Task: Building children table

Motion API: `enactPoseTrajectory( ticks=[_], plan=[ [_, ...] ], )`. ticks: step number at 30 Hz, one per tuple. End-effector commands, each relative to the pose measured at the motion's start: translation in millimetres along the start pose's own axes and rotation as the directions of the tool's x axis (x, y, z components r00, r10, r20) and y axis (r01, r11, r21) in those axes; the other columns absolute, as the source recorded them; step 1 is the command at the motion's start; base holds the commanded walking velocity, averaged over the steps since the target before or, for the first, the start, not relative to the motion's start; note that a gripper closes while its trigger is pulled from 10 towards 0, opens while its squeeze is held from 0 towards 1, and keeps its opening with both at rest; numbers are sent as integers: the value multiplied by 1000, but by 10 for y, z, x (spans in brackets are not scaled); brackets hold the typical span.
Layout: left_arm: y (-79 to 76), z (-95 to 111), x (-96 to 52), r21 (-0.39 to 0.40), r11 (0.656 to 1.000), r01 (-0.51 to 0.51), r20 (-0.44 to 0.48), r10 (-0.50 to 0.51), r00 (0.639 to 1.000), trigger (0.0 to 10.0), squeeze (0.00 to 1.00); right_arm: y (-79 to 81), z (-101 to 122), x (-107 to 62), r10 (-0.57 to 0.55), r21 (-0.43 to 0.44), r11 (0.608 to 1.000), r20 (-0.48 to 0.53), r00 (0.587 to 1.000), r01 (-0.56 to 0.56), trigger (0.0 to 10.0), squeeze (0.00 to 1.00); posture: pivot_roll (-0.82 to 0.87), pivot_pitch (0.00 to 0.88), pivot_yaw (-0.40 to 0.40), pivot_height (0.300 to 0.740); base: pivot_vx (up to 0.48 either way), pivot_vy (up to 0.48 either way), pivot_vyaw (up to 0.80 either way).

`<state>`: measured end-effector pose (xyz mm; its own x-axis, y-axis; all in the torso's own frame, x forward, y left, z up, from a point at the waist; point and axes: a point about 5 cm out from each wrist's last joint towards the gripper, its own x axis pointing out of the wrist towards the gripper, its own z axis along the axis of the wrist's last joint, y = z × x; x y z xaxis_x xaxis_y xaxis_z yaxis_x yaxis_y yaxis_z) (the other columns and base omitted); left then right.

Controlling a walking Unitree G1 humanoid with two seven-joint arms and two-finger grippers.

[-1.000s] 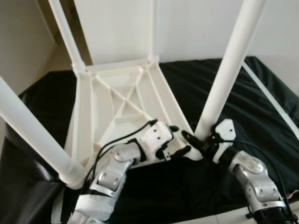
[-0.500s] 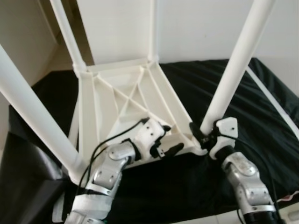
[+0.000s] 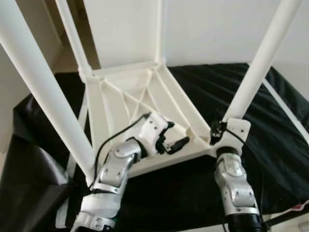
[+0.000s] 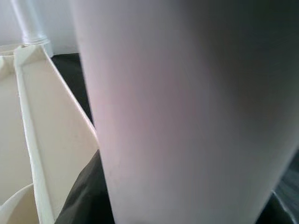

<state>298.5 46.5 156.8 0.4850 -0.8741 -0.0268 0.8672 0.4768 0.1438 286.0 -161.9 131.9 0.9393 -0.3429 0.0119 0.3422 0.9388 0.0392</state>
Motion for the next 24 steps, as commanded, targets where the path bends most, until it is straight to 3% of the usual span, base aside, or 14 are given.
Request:
enactPoseTrajectory(
  ticks=[1,10,11,12,13,17,24],
  plan=[
    [172,-2,-20,11,956,-293,-3,293,956,10000,0,-149,-236,-39,-99,-35,995,-111,989,95,10000,0,-42,0,8,740,0,0,0],
    [136,-2,-22,15,961,-277,-5,277,961,10000,0,-269,-166,-42,-141,-34,990,-68,988,139,10000,0,-52,0,9,740,0,0,0],
    [123,-8,-18,16,963,-267,-10,268,964,10000,0,-284,-132,-37,-124,-9,992,-48,991,123,10000,855,-53,0,7,740,0,0,0],
    [123,-8,-18,16,963,-267,-10,268,964,10000,0,-284,-132,-37,-124,-9,992,-48,991,123,10000,855,-53,0,7,740,0,0,0],
    [114,-12,-17,16,965,-261,-12,262,965,10000,0,-294,-103,-38,-114,8,993,-30,993,114,10000,1000,-53,0,7,740,0,0,0],
    [82,-44,-27,-17,977,-214,-22,214,977,10000,0,-293,-37,-41,-100,18,995,16,995,100,10000,1000,-48,0,0,740,0,0,0],
    [91,-41,-18,-8,972,-235,-21,234,972,10000,0,-352,-20,-66,-53,39,998,46,998,51,10000,1000,-46,0,6,740,0,0,0]
  ],
)
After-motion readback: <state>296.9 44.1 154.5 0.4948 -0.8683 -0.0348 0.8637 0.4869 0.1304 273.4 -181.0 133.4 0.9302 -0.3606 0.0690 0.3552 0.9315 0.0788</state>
